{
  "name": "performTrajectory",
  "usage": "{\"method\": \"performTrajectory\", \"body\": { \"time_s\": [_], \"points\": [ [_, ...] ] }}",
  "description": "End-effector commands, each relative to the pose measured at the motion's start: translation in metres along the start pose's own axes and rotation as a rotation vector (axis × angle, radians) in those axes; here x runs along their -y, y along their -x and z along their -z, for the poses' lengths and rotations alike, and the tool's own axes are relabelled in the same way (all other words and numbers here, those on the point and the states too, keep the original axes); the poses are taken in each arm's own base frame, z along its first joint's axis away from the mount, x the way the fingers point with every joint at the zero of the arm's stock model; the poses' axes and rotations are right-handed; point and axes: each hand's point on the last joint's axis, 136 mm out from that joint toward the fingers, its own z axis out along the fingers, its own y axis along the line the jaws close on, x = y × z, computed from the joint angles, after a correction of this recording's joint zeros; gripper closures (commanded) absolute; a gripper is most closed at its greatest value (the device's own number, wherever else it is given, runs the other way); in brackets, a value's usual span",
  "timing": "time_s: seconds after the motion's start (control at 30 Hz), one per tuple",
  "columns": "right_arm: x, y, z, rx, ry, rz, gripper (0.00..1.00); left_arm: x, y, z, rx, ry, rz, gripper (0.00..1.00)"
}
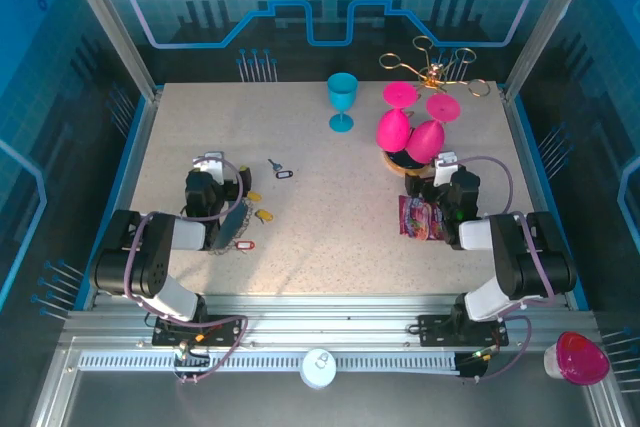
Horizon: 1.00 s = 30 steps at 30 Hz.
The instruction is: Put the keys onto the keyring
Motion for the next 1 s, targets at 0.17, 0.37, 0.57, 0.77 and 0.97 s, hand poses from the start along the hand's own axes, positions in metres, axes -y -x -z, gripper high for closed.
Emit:
{"method": "performTrajectory", "body": {
  "time_s": [0.17,0.37,0.57,0.77,0.97],
  "points": [
    [-0.0012,0.0089,-0.0029,0.021,-0.004,0.015,0.0,0.0009,0.0057,-0.0007,0.014,-0.012,0.008,0.01],
    [-0.0007,0.0092,-0.0028,0.022,-0.005,0.014,0.0,0.0007,0.0061,-0.0007,0.015,-0.011,0.008,0.01],
    [-0.0009,0.0087,-0.0027,0.02,-0.004,0.015,0.0,0.0009,0.0058,-0.0007,0.014,-0.012,0.008,0.01],
    [-0.0007,0.009,-0.0028,0.021,-0.006,0.014,0.0,0.0006,0.0063,-0.0008,0.015,-0.011,0.009,0.01],
    [-0.0045,0.0096,0.0001,0.035,0.014,0.022,0.0,-0.0062,0.0081,0.0038,0.039,0.027,0.017,0.01]
  ]
}}
